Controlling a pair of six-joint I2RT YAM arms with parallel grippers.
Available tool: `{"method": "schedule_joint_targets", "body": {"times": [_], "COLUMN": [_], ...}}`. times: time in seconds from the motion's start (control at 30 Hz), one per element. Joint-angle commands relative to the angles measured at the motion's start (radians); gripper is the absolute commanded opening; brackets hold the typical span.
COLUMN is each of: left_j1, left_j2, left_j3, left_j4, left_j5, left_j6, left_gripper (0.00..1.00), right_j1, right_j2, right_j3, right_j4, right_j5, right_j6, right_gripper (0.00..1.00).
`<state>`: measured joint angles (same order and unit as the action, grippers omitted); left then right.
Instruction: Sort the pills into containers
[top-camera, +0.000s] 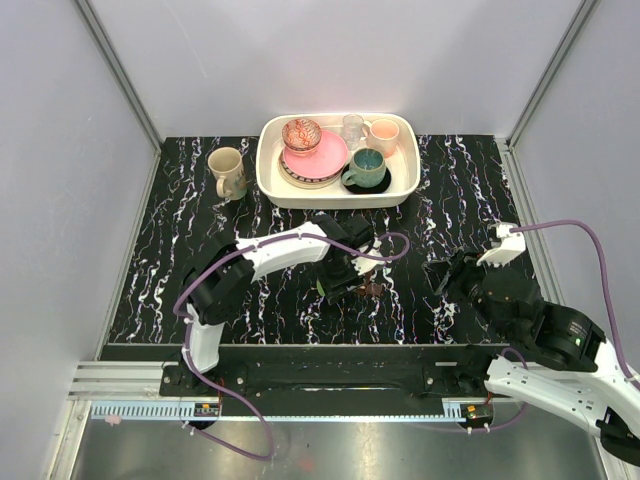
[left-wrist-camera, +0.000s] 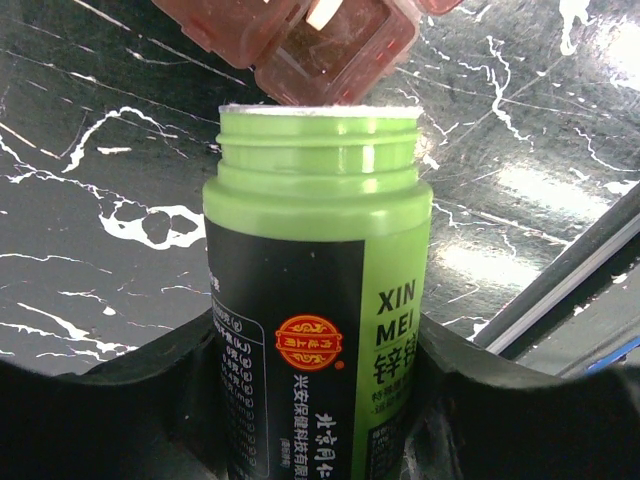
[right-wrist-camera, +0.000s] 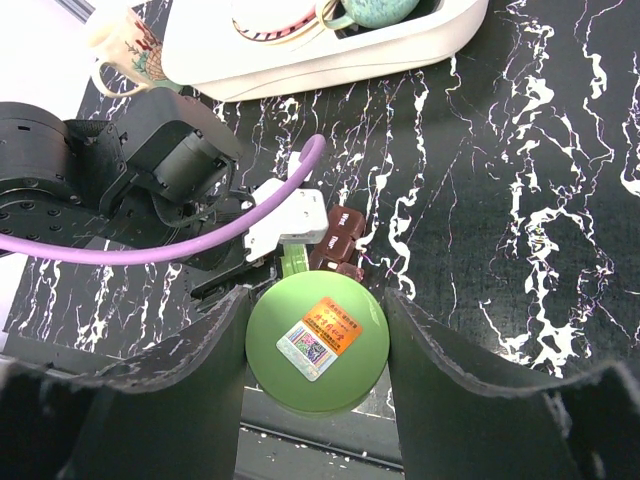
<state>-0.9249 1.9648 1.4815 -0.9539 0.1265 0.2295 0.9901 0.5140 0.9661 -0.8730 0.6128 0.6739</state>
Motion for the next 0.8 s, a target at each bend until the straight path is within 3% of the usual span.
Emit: {"method": "schedule_joint_targets", "body": {"times": [0.0,0.77], "left_j1": [-0.011,-0.014], "left_j2": [0.003,0.052], "left_j3": [0.053,0.115], "left_j4": [-0.022,-0.072], "left_j5": [-0.022,-0.048], "left_j6": [0.013,0.016], "left_gripper": [0.0,0.0], "right_j1": [0.002,0.004], "right_j2": [-0.011,-0.039], "right_j3": [-0.001,0.0], "right_j4": [0.008,-0.014], "right_j5": [0.031,0.039], "right_j6": [0.015,0.029], "right_gripper": [0.0,0.0]}}
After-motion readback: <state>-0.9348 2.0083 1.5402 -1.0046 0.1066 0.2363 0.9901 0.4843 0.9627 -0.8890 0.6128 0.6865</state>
